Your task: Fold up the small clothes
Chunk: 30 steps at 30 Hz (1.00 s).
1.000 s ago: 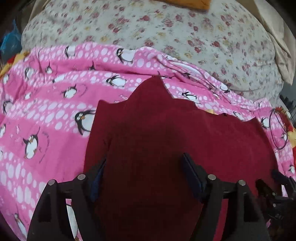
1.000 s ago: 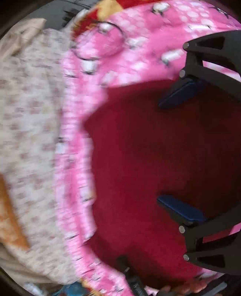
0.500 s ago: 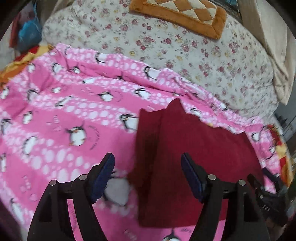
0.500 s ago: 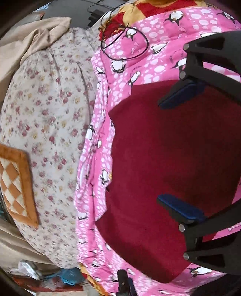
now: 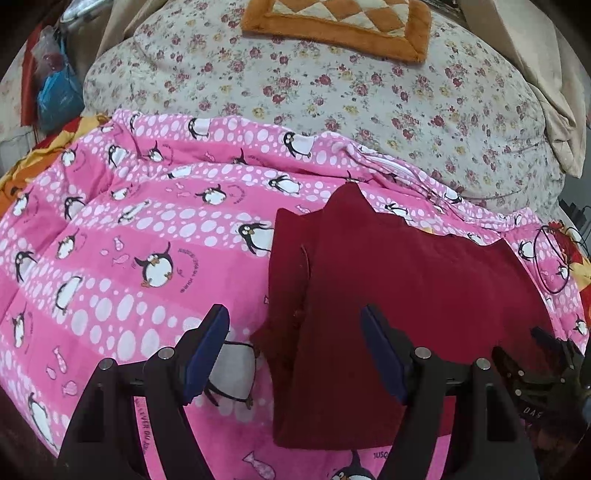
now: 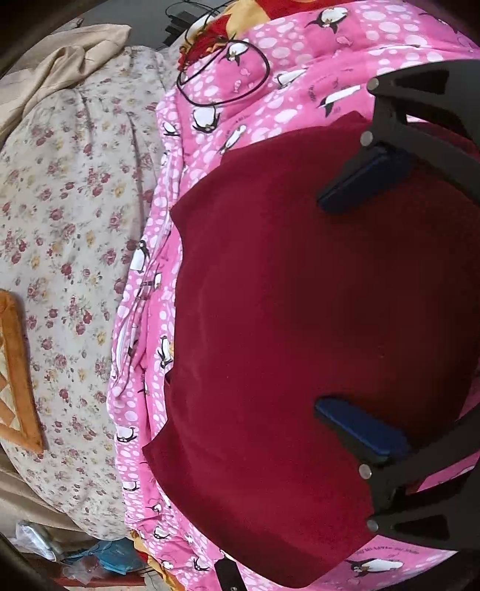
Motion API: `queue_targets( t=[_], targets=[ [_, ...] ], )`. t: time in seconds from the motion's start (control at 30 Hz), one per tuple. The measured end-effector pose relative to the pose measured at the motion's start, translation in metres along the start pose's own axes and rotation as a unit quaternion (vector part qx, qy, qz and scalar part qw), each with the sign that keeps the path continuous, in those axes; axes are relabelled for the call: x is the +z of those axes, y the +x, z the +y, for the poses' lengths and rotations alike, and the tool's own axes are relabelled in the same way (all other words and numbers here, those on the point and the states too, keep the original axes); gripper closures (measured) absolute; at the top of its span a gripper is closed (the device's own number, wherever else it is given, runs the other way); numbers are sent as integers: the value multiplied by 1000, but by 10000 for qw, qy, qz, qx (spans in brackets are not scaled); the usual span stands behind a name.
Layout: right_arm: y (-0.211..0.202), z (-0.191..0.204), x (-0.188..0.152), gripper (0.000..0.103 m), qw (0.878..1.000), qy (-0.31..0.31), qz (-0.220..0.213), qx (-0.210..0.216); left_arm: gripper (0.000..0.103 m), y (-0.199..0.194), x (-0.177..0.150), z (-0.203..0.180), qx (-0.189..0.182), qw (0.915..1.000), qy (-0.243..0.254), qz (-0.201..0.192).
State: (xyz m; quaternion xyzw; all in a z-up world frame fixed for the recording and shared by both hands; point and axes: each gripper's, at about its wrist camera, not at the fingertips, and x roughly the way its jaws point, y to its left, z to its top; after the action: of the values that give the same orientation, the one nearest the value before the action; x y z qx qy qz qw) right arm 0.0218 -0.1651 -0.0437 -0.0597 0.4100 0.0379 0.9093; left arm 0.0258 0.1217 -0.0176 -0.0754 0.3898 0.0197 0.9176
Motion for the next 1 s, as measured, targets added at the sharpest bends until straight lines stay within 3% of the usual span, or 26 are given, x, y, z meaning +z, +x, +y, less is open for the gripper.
queue_targets(
  t=[0.53,0.6,0.7,0.87,1.0],
  targets=[
    [-5,-2,7,1,9999,73,21,108,45,-10,1,19,-182,9987,-467,-4],
    [-19,-6,21,8,9975,302,-338,539,45,-14,1,26,-191,9979,-623,-18],
    [-22,0,48,8,9960,389,-625,516,45,-15,1,35,-65,9969,-784,-34],
    [27,46,98,8,9953,20,13,966,45,-7,-3,57,-102,9924,-1206,206],
    [71,94,128,8,9922,-142,292,1205,45,-16,-8,61,-245,9908,-1329,32]
  ],
)
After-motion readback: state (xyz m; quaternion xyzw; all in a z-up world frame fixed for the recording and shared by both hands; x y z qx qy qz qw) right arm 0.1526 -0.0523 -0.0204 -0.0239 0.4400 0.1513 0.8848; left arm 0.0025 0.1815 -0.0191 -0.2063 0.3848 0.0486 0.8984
